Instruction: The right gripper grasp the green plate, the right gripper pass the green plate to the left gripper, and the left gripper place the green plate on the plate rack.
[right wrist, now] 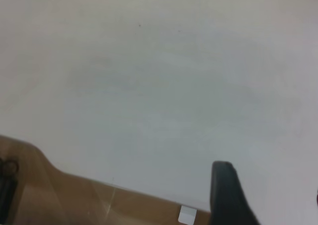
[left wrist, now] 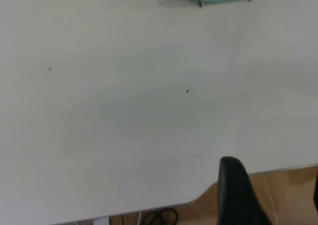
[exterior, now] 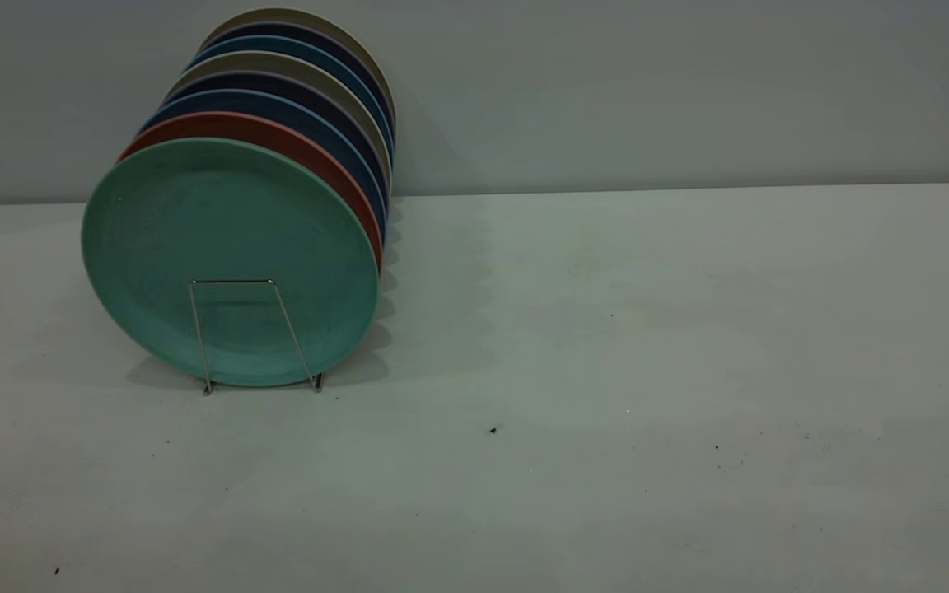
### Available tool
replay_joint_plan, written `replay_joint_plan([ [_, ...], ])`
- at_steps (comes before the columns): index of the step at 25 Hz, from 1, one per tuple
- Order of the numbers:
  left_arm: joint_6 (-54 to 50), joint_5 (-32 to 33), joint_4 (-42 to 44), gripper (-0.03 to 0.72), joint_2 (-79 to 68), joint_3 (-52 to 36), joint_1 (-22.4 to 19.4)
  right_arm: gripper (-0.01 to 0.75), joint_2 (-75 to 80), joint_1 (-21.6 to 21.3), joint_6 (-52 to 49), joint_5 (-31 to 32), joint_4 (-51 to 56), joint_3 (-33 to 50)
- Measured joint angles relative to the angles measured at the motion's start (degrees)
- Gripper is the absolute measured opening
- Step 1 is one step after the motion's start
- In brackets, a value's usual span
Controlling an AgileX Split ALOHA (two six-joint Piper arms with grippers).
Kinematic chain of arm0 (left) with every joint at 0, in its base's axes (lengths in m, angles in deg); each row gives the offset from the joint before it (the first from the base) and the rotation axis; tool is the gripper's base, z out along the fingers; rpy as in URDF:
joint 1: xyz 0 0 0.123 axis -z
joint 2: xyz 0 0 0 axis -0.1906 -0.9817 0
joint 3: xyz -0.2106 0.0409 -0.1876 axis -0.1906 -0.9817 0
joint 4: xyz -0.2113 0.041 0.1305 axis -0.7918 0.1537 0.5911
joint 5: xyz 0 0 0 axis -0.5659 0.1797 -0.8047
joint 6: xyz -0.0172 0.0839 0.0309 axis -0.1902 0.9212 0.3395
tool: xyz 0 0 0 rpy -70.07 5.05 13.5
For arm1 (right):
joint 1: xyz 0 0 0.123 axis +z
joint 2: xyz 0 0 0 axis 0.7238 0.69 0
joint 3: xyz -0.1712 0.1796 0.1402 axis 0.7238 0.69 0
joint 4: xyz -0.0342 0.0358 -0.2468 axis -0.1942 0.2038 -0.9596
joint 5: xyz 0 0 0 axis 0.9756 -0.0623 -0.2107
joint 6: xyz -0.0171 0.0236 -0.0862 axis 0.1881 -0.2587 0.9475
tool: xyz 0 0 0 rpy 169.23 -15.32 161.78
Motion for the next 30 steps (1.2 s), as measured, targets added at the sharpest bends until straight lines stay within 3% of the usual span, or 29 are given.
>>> replay_joint_plan([
  [13,-0.46,0.04,0.00,0.402,1.09,0.00,0.00,0.440,-0.09,0.00,-0.13,-0.15,0.00,0.04],
  [20,-0.51,-0.01,0.00,0.402,1.97,0.00,-0.64,0.440,-4.90,-6.85,-0.13,-0.15,0.00,0.04],
  [30,-0.51,0.07,0.00,0.402,4.99,0.00,-2.13,0.440,-10.59,-6.46,-0.13,-0.01,0.00,0.04],
])
